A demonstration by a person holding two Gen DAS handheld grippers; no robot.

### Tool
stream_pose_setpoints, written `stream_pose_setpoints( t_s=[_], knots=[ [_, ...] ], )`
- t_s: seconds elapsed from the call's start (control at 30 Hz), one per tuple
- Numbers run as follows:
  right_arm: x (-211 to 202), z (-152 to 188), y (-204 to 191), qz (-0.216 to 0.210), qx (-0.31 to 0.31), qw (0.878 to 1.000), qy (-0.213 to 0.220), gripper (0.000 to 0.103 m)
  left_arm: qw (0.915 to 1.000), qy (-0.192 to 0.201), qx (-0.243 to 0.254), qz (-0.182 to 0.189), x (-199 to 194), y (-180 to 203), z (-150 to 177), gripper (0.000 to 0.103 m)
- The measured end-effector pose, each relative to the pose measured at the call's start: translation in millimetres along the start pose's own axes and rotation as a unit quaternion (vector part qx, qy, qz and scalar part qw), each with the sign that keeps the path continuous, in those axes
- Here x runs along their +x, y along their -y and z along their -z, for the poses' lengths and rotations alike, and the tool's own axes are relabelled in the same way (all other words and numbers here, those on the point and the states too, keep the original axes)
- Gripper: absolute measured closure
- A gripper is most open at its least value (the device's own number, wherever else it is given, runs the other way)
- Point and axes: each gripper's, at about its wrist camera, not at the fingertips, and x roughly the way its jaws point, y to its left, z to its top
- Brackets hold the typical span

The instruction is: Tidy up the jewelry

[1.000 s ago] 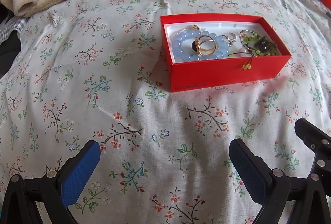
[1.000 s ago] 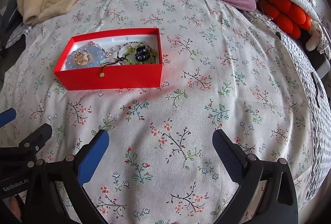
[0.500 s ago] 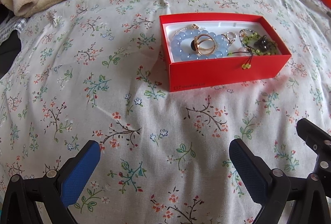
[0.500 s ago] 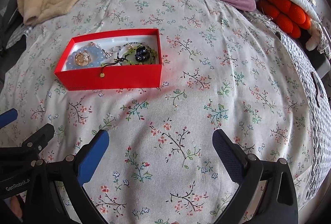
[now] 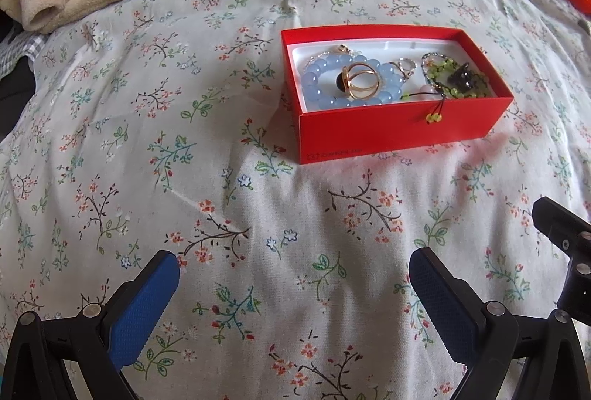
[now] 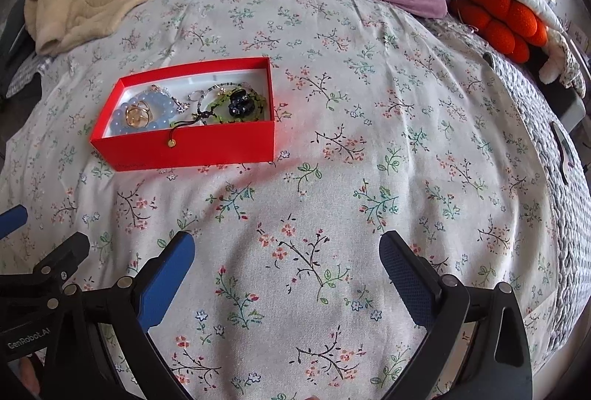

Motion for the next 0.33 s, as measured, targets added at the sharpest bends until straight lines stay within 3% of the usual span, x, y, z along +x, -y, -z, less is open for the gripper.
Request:
stream_pose_setpoints(
  t_s=[0.33],
  knots=[
    [3.8, 23.3, 0.4, 0.001, -0.008, 1.0, -0.007, 0.002, 0.9997, -0.017, 0.002, 0.017, 11.1, -8.9, 22.6, 0.001]
  ],
)
